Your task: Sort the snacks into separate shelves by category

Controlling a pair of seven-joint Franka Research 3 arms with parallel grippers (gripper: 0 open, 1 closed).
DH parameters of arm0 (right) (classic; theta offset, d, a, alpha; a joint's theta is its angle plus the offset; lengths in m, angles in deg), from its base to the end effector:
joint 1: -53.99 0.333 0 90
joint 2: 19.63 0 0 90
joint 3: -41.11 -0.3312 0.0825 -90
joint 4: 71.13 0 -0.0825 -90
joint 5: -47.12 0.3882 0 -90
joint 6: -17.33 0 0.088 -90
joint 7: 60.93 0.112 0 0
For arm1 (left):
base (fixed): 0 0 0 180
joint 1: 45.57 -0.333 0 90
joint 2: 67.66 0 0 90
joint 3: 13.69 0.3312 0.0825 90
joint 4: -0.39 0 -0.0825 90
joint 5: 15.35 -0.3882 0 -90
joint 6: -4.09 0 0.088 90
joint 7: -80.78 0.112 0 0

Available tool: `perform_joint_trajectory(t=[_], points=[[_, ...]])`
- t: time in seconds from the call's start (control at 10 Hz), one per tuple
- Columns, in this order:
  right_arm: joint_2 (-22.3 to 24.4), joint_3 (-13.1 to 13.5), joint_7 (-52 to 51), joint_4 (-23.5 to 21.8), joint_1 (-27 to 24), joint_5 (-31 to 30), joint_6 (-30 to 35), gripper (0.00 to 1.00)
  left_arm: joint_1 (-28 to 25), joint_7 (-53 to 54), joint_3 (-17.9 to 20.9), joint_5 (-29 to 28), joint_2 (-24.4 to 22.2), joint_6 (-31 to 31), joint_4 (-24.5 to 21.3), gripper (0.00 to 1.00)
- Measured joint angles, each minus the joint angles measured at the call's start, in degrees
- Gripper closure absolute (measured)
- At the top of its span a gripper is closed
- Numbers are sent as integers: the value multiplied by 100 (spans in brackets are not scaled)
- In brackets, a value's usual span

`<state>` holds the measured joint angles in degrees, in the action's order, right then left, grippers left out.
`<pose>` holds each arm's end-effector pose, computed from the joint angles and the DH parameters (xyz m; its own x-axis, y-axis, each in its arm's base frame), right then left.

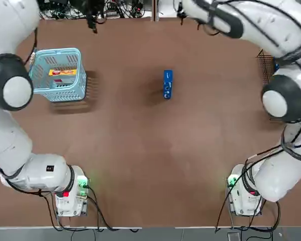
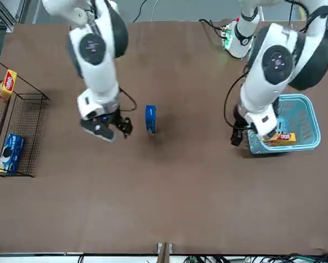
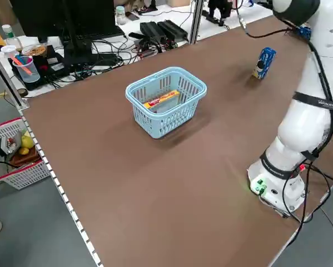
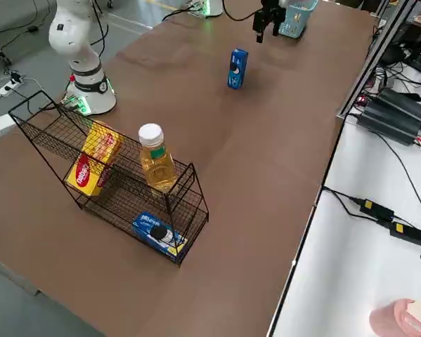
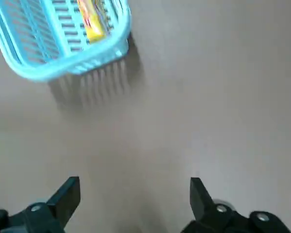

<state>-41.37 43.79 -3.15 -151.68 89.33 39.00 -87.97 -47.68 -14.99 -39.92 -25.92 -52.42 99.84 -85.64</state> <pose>0.5846 0.3667 0.5021 0.9105 -0.3823 0.1577 -0.3928 -0.9187 0.0407 0.6003 -0.2129 0.5309 0.3302 0.9412 0.0720 0.9433 -0.3262 -0.0621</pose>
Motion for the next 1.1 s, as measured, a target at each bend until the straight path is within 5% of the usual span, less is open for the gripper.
perform_joint_trajectory(t=[0.2, 0.6, 1.1], points=[[-131, 69, 669, 101, 112, 22, 46, 0, -331, 787, 312, 72, -362, -4, -450, 0], [-134, 82, 2587, 182, 116, 707, 152, 0, -174, 2847, 2343, 558, -1090, 25, -1207, 0], [-121, 89, 2777, 271, 104, 781, 326, 0, -107, 2873, 3561, 726, -1172, 1337, -2447, 0]])
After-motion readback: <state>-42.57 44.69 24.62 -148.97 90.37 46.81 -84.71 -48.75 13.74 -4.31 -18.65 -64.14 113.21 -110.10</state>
